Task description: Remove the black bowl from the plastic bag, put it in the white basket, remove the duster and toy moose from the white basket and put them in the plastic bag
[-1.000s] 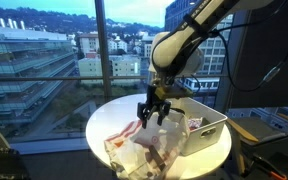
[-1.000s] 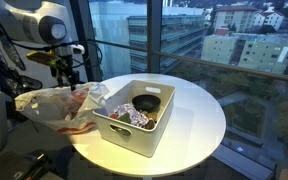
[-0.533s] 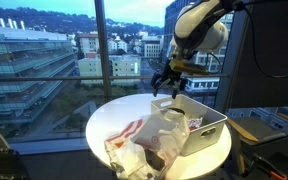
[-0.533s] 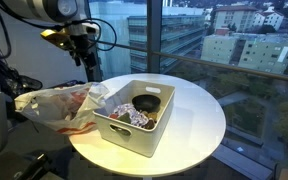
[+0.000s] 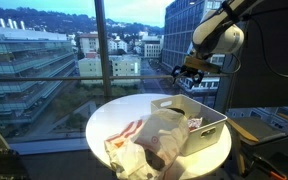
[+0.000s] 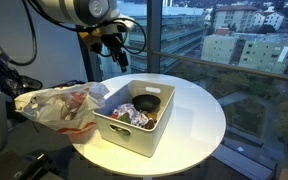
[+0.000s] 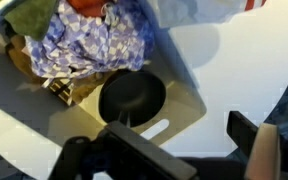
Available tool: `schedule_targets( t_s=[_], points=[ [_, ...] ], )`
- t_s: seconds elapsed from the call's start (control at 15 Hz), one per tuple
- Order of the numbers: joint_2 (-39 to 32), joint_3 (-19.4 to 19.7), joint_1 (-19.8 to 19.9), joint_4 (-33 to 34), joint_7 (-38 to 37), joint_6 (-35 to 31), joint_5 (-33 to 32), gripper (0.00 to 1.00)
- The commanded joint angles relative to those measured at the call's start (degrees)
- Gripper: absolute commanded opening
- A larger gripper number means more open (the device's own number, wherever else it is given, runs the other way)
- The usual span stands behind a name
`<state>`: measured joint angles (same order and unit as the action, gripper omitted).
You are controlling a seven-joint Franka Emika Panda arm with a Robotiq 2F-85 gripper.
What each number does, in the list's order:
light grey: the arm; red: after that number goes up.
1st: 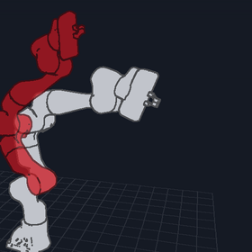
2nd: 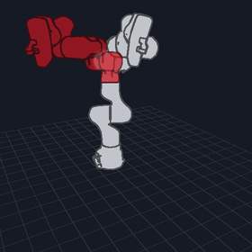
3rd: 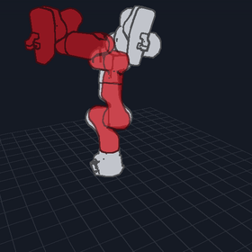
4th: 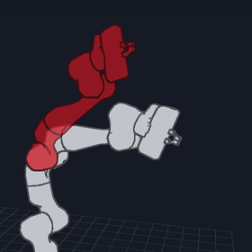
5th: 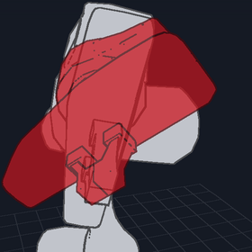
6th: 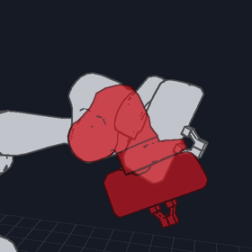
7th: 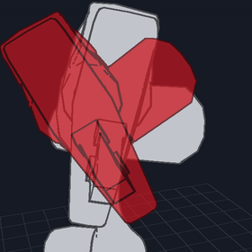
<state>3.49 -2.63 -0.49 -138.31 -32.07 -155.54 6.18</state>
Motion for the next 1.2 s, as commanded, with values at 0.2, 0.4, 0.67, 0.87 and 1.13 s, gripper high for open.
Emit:
schedule_targets(
  t_s=[0.2,0.4,0.67,0.87,1.13],
  points=[
    [-10.03,4.49,5.29,2.87,-26.49,-8.15,-27.85,1.00],
    [-16.18,6.65,3.41,6.89,-34.83,-5.52,-36.54,1.00],
    [-25.18,5.13,2.70,11.63,-36.09,-5.11,-35.21,1.00],
    [-30.75,10.99,-3.34,14.67,-33.48,-4.80,-30.19,1.00],
    [-36.27,14.92,-5.99,18.35,-32.38,-3.95,-25.10,1.00]
  ],
)
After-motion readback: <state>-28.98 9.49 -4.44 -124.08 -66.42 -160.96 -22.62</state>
